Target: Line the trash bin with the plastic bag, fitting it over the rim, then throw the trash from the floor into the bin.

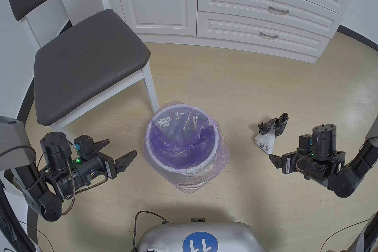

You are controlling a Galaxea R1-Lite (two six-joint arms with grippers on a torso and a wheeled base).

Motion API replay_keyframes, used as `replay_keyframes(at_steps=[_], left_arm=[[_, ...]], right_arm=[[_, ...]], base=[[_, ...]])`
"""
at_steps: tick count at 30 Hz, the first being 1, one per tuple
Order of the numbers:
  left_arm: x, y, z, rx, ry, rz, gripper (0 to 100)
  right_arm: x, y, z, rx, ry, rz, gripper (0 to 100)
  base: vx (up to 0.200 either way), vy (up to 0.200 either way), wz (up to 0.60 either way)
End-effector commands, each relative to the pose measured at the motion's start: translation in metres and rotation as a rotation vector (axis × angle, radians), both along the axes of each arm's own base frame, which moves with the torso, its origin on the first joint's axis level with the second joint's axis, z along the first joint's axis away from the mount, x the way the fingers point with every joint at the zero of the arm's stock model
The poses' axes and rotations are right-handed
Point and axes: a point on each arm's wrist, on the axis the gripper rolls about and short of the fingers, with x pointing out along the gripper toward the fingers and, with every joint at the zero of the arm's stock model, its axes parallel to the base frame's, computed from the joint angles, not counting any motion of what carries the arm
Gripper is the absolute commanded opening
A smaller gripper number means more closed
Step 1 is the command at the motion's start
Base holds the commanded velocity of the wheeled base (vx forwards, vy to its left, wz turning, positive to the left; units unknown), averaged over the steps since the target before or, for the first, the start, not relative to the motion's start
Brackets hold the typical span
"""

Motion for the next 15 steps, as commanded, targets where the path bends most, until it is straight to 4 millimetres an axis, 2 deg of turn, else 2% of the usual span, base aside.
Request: replay_keyframes(at_steps=[1,5,10,15], left_arm=[[-0.045,-0.003,0.007,-0.066,0.048,-0.018,100],[-0.045,-0.003,0.012,-0.070,0.022,0.004,100],[-0.030,-0.006,0.027,-0.060,-0.082,0.098,100],[-0.020,-0.009,0.034,-0.053,-0.136,0.098,100]], right_arm=[[-0.017,-0.027,0.036,0.027,-0.025,-0.133,100],[-0.012,-0.032,0.038,-0.027,0.007,-0.185,100],[0.016,-0.050,0.045,-0.044,0.075,-0.289,100],[0.041,-0.041,0.055,0.072,0.076,-0.320,100]], base=[[0.000,0.000,0.00],[0.000,0.000,0.00],[0.000,0.000,0.00],[0.000,0.000,0.00]])
